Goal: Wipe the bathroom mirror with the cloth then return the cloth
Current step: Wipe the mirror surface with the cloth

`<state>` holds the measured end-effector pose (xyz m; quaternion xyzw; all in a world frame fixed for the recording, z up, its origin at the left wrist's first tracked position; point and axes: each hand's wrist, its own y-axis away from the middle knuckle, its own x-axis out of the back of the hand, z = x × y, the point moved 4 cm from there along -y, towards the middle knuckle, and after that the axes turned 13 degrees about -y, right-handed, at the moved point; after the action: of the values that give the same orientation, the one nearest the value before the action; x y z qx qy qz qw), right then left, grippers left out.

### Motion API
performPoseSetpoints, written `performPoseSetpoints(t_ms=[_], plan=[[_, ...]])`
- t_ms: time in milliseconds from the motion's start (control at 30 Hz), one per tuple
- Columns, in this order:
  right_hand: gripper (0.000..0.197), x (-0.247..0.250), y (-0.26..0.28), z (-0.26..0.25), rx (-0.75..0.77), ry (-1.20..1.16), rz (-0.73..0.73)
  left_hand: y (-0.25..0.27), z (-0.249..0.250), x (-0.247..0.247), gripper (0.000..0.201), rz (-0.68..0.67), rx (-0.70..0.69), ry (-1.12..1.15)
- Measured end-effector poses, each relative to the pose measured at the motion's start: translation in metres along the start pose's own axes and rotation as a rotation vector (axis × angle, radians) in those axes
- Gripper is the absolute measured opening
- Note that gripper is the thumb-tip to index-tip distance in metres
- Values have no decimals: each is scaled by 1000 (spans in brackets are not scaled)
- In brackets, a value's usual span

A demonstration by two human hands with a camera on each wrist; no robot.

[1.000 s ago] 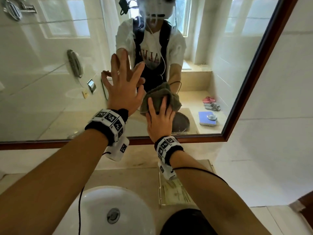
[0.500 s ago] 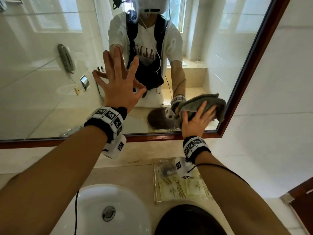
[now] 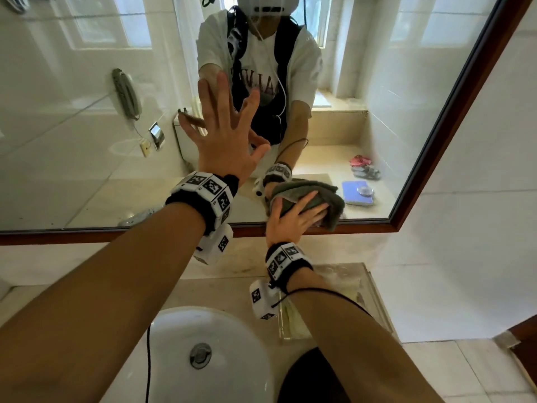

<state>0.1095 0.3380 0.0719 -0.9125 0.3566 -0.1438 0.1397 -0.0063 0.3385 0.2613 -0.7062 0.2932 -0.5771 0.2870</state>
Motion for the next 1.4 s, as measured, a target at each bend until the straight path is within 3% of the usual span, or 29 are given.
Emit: performPoseSetpoints(t_ms=[267,600,800,1067,1167,1267,1400], plan=[[89,-5,4,4,-27,-29,-30,1,0,1,97,-23,-18,-6],[96,86,-89,44,-291,-214,174,2,1,1,96,-25,-7,-13],[82,108,-102,40,-334,-194,218,2,-1,4,98,-23,0,-14],[92,53,-53,13,-335,-189,124,3,-17,7,102,-36,-33,-24],[89,21,-26,-3,-353,-216,124,5,-41,5,108,-50,23,-24],[83,-10,1,-27,-463,-238,136,10,-74,0,114,-68,67,-56],[88,-50,40,-60,-492,-300,88,19,-107,-9,114,-102,93,-40]])
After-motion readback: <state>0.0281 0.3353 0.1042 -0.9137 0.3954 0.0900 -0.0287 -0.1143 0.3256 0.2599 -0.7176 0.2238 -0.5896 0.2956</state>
